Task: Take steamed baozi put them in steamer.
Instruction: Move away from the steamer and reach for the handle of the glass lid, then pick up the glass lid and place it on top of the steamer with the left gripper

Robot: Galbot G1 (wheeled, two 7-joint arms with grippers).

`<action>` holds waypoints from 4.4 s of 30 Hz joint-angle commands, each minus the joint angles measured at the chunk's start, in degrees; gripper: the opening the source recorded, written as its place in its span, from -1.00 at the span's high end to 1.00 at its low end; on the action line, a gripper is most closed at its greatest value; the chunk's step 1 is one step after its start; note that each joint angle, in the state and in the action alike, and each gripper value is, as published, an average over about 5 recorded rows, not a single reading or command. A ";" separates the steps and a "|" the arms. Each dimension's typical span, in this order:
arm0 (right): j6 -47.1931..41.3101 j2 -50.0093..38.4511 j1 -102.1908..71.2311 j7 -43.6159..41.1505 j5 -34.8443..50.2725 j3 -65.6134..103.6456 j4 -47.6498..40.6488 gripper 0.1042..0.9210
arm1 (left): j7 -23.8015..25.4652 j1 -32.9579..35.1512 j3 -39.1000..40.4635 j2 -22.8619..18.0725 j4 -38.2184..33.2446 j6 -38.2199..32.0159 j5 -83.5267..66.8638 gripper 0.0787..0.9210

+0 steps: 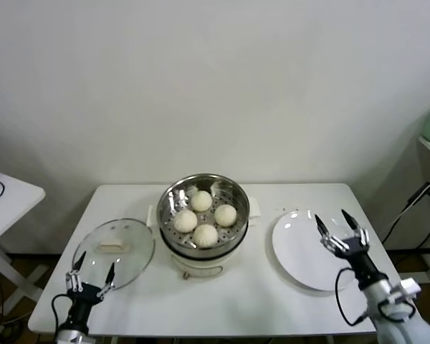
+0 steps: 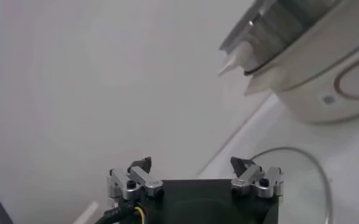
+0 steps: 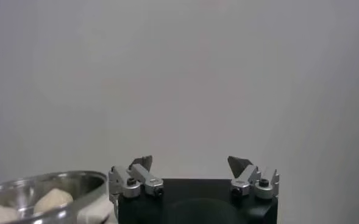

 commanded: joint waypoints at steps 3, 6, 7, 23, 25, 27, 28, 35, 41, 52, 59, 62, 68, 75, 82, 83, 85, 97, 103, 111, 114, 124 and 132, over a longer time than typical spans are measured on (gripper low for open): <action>9.46 7.82 -11.36 -1.89 -0.13 1.07 -3.24 -0.76 | -10.74 -6.22 -0.76 1.99 6.20 -0.97 29.27 -0.77; 9.61 8.50 -10.93 -1.78 -0.25 0.45 -3.18 -0.76 | -10.40 -7.79 -0.34 2.68 8.53 -0.85 31.56 -0.77; 9.62 8.68 -10.81 -1.73 -0.23 0.34 -3.11 -0.76 | -9.91 -8.12 -0.12 2.95 9.23 -0.88 32.02 -0.77; 10.98 9.54 -9.64 -1.74 1.29 -0.66 -4.62 -0.76 | 3.25 -13.10 1.19 7.25 11.03 0.20 30.85 -0.77; 11.16 9.53 -9.43 -1.73 1.45 -0.67 -4.95 -0.76 | 3.74 -13.94 1.25 7.34 11.07 0.80 30.79 -0.77; 11.33 9.58 -9.33 -1.73 1.60 -0.70 -5.10 -0.76 | 4.01 -14.79 1.18 7.35 11.47 1.41 31.01 -0.77; 11.43 9.61 -9.32 -1.73 1.68 -0.71 -5.13 -0.76 | 4.07 -15.15 1.16 7.39 11.70 1.80 31.13 -0.77; 11.98 9.72 -9.41 -1.75 2.22 -0.60 -5.20 -0.76 | 4.04 -17.18 1.02 7.60 13.35 4.58 32.15 -0.77; 12.25 9.97 -9.31 -1.78 2.28 -0.52 -5.21 -0.76 | 3.91 -18.61 1.29 7.50 14.44 5.72 32.53 -0.77; 12.80 10.46 -9.22 -1.80 2.48 -0.38 -5.24 -0.76 | 2.44 -20.49 1.87 6.63 17.35 5.88 33.60 -0.77; 13.13 10.78 -9.02 -1.70 2.44 -0.44 -5.70 -0.76 | 1.68 -21.00 2.19 6.20 18.26 5.87 33.55 -0.75; 13.12 10.79 -8.83 -1.59 2.61 -0.39 -5.77 -0.76 | 1.43 -21.21 2.33 6.00 18.75 5.76 33.70 -0.65; 13.06 10.75 -8.60 -1.27 3.41 -0.29 -5.81 -0.76 | 1.49 -21.07 2.40 5.63 18.98 5.72 34.50 -0.24; 13.15 11.11 -8.09 -0.94 3.17 -0.54 -6.24 -0.76 | 1.38 -20.61 2.32 5.29 19.21 5.57 35.04 0.23; 13.40 11.07 -7.59 -0.63 3.17 -0.60 -6.59 -0.76 | 0.60 -20.73 2.10 5.20 18.50 5.38 34.30 0.70; 13.46 11.05 -7.56 -0.60 3.18 -0.60 -6.63 -0.76 | 0.54 -20.74 2.02 5.24 18.10 5.40 34.22 0.76; 13.62 11.04 -7.52 -0.57 3.19 -0.63 -6.73 -0.76 | 0.50 -20.72 1.87 5.39 17.08 5.50 34.13 0.81; 14.43 10.85 -6.80 -0.54 3.11 -1.18 -7.52 -0.76 | 2.17 -18.06 1.92 8.61 4.62 9.36 30.35 0.83; 14.63 10.75 -6.42 -0.50 3.11 -1.45 -7.61 -0.76 | 1.99 -15.26 2.72 10.44 -4.03 15.82 26.54 0.83; 14.75 10.39 -6.29 -0.43 3.21 -1.44 -7.40 -0.76 | 2.87 -13.23 3.51 14.88 -11.70 24.03 22.36 0.83; 14.74 10.06 -6.27 -0.39 3.25 -1.41 -7.46 -0.76 | 5.11 -12.41 4.53 18.22 -14.66 28.32 18.32 0.83; 14.36 9.81 -5.72 -0.31 2.86 -1.61 -7.72 -0.76 | 9.47 -11.56 11.26 29.19 -24.37 42.66 10.63 0.83; 14.11 9.78 -5.03 0.04 1.86 -2.10 -8.63 -0.76 | 11.40 -14.06 19.88 33.12 -26.70 48.14 9.63 0.83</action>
